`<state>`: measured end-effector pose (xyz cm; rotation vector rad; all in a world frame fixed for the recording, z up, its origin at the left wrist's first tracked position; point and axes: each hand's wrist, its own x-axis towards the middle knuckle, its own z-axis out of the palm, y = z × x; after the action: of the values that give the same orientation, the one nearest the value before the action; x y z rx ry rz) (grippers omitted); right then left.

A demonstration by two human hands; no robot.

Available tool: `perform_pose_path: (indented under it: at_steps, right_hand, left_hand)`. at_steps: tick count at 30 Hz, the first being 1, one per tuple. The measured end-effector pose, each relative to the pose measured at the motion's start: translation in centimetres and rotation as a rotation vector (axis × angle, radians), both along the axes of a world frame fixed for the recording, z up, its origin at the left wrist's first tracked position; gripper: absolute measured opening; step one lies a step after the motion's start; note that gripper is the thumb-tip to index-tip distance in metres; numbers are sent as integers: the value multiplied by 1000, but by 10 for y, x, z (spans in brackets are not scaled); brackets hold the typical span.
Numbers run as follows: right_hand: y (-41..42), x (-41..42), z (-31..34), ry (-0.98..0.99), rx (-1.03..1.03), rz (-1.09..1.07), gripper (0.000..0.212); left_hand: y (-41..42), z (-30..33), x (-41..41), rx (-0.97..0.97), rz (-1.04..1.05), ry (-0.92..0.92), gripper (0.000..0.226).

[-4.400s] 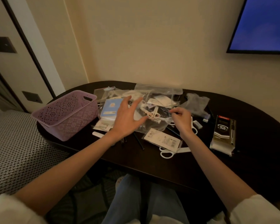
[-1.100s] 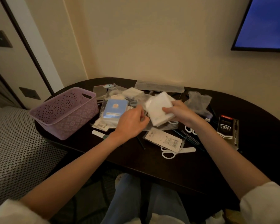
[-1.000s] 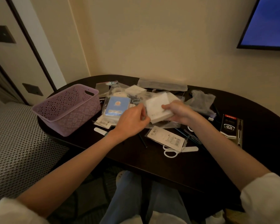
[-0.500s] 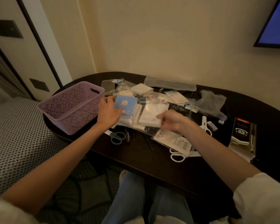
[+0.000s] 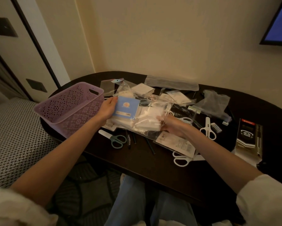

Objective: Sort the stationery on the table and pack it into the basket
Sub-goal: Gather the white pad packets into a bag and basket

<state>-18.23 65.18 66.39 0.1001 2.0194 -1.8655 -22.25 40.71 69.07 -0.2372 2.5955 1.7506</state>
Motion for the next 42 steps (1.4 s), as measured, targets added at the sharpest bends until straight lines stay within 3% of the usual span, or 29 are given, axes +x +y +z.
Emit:
perform_pose_path:
  at_steps: [6, 12, 15, 19, 21, 23, 27, 36, 42]
  right_hand:
    - [0, -3, -5, -31, -30, -9, 37]
    - [2, 0, -10, -78, 67, 33, 27]
    - [-1, 3, -6, -42, 162, 54, 17]
    - [-3, 5, 1, 93, 530, 123, 46]
    - [-5, 11, 10, 135, 639, 143, 36]
    - [-2, 18, 19, 115, 679, 170, 28]
    - [18, 35, 55, 76, 724, 247, 35]
    - [26, 9, 139, 459, 689, -79, 29]
    - [-9, -59, 130, 518, 865, -12, 27]
  left_hand:
    - [-2, 2, -6, 83, 27, -59, 42]
    - [-2, 1, -2, 126, -8, -127, 45]
    - [2, 6, 4, 25, -61, -90, 45]
    - [4, 8, 8, -124, -74, -29, 43]
    - [4, 9, 10, -169, -27, 12, 41]
    - [3, 13, 11, -210, 6, 60, 43]
    - [-1, 23, 13, -305, 17, 179, 55]
    - [18, 59, -1, -399, -27, 388, 40]
    - [7, 67, -31, -574, -188, 455, 38]
